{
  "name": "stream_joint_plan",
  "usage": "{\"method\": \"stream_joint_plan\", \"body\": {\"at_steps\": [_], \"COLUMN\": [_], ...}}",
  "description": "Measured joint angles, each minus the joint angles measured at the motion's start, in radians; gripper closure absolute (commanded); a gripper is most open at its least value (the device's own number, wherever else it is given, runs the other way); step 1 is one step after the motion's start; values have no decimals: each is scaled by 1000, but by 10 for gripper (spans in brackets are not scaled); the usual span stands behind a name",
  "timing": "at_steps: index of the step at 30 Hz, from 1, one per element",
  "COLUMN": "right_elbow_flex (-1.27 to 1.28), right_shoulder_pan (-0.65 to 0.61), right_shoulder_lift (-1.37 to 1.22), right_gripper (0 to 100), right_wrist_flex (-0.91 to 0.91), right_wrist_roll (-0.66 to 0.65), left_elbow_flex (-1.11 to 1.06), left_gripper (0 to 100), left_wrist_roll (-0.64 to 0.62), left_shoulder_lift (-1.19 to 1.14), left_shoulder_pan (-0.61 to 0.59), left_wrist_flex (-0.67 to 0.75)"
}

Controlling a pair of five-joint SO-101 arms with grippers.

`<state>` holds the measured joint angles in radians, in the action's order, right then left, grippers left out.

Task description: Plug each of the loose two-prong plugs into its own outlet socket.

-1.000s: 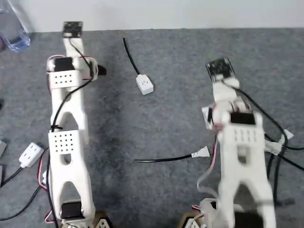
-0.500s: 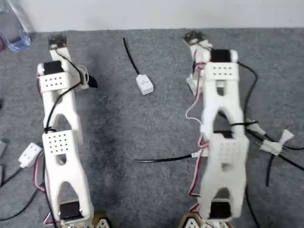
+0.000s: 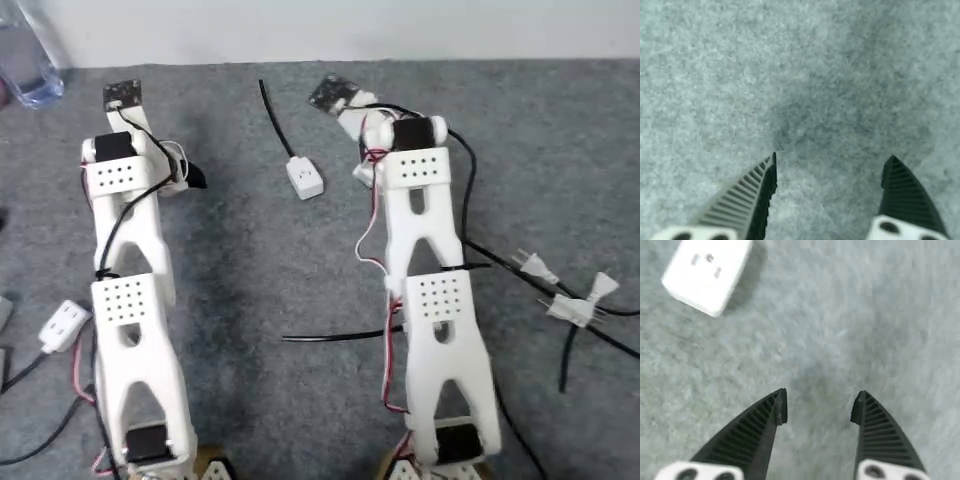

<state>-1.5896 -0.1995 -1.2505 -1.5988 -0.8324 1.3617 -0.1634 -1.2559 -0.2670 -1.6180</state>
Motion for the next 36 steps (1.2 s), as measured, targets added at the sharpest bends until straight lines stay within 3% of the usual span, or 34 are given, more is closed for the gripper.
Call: {"method": "stream_joint_plan", "body": {"at_steps": [5,12,27,36], "right_elbow_flex": [0,0,-20,-40], "right_shoulder_pan": [-29,-32,-8,44], "right_shoulder_lift": [-46,-101,-115,-115], "right_gripper": [775,775,775,775], "right_wrist_flex": [49,74,132,216], "right_wrist_roll": [-115,-180,-207,-140], "left_elbow_flex": [3,21,21,118], "left_gripper": [679,679,679,679], "left_wrist_roll": [0,0,0,-2], "left_shoulder_lift": [0,-8,-8,-12], "left_shoulder_pan": [-2,-6,-12,-104], "left_wrist_flex": [0,0,0,3]}}
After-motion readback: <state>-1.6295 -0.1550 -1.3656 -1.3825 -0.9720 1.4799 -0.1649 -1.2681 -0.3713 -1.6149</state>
